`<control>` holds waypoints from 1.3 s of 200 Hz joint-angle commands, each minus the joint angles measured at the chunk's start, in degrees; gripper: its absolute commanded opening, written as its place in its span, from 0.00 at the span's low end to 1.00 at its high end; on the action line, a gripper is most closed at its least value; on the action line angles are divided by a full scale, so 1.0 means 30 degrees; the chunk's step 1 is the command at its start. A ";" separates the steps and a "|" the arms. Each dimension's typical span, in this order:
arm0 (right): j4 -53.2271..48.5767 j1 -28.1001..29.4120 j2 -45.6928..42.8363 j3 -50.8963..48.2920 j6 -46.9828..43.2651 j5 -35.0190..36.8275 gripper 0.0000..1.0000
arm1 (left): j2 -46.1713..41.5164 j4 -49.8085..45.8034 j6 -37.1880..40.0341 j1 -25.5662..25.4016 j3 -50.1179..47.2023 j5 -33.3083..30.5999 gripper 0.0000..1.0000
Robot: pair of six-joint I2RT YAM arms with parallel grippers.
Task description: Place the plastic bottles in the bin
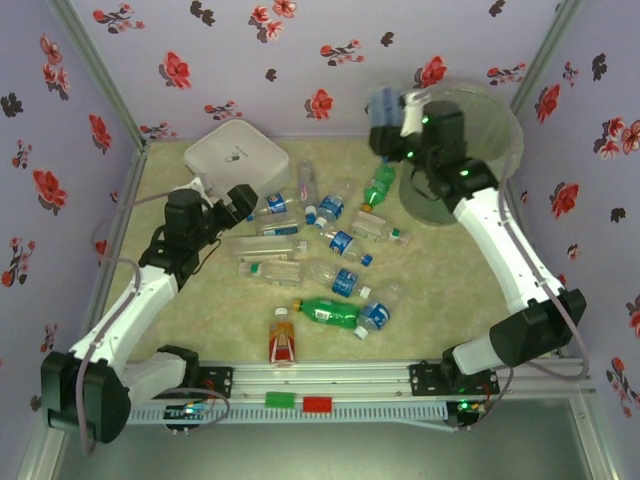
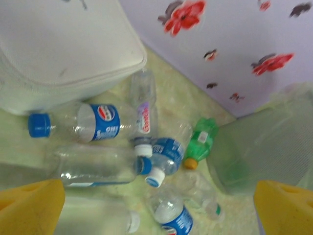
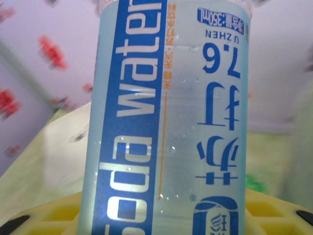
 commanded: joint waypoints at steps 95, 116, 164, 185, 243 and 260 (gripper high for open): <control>-0.3880 -0.4729 0.5193 0.4107 -0.1444 0.6031 0.50 | 0.2520 -0.2498 0.2797 -0.1173 0.1479 0.2795 1.00; -0.4600 -0.5005 0.6214 0.4717 -0.0898 0.5678 0.53 | 0.2539 -0.3042 0.3244 -0.1778 0.1743 0.2062 1.00; -0.5460 -0.5302 0.7242 0.6107 -0.0448 0.5473 0.81 | 0.2658 -0.4211 0.4191 -0.2858 0.2419 -0.0063 1.00; -0.5777 -0.5303 0.7168 0.6949 -0.0508 0.5788 1.00 | 0.2609 -0.4372 0.4093 -0.3187 0.2616 -0.0627 1.00; -0.6057 -0.5150 0.4948 0.7402 0.1224 0.5805 1.00 | 0.2288 -0.7964 0.5603 -0.5507 0.3897 -0.4952 1.00; -0.5317 -0.4753 0.3494 0.6124 0.1152 0.4860 1.00 | 0.1908 -0.8838 0.5747 -0.5996 0.3804 -0.5111 1.00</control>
